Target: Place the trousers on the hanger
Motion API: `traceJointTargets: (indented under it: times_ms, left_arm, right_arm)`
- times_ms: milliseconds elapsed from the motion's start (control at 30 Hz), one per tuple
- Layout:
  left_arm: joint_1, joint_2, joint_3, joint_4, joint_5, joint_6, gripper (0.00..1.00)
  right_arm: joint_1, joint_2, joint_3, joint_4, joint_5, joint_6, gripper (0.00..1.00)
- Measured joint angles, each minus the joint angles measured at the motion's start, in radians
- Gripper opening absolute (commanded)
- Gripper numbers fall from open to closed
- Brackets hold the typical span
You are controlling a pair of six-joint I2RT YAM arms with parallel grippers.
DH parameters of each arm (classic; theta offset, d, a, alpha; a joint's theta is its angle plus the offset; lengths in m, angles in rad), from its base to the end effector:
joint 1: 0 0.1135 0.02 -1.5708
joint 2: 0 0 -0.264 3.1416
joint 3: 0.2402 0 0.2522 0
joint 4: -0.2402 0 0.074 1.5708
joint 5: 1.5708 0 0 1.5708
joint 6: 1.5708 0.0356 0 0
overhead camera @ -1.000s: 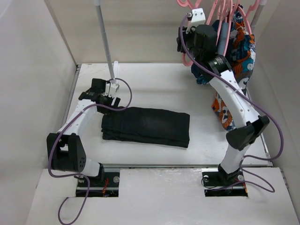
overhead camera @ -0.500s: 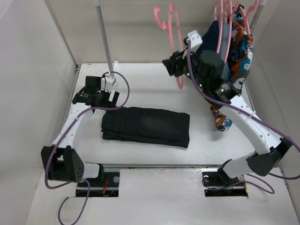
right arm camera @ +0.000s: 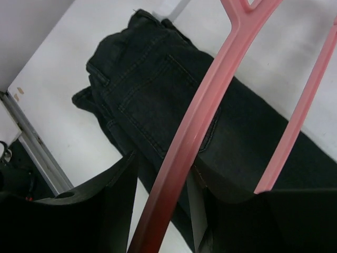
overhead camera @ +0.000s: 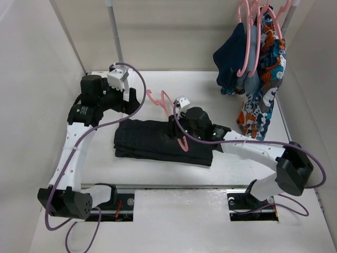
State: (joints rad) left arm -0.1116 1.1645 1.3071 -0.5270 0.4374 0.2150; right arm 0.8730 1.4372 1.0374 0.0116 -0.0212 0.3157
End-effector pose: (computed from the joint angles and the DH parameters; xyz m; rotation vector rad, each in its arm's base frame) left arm 0.2449 -0.0426 0.4104 0.5937 1.8404 -0.3579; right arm 0.2148 0.2574 0.2936 -0.5768 1.9634 0.7873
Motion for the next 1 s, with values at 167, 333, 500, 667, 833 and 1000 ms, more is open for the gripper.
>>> traceJointTargets:
  times_ms: [167,333,500,667,833,1000]
  left_arm:
    - [-0.031,0.114,0.005,-0.007,0.081,-0.084,1.0]
    - [-0.048,0.278,-0.006,-0.026,0.1,-0.139,1.0]
    - [-0.048,0.323,-0.013,-0.039,0.137,-0.18,1.0]
    - [-0.048,0.331,-0.01,-0.037,0.17,-0.204,1.0]
    - [-0.048,0.383,0.005,-0.033,0.192,-0.219,0.47]
    - [-0.05,0.441,0.01,-0.039,0.222,-0.236,0.0]
  right_arm:
    - [0.011,0.091,-0.071,0.111,0.01,0.08,0.0]
    - [0.042,0.193,-0.086,0.143,0.013,0.131,0.0]
    - [0.071,0.254,-0.086,0.163,0.009,0.158,0.0]
    - [0.083,0.261,-0.087,0.175,0.008,0.177,0.0]
    - [0.083,0.261,-0.091,0.18,0.006,0.182,0.0]
    - [0.083,0.262,-0.096,0.181,-0.007,0.17,0.0]
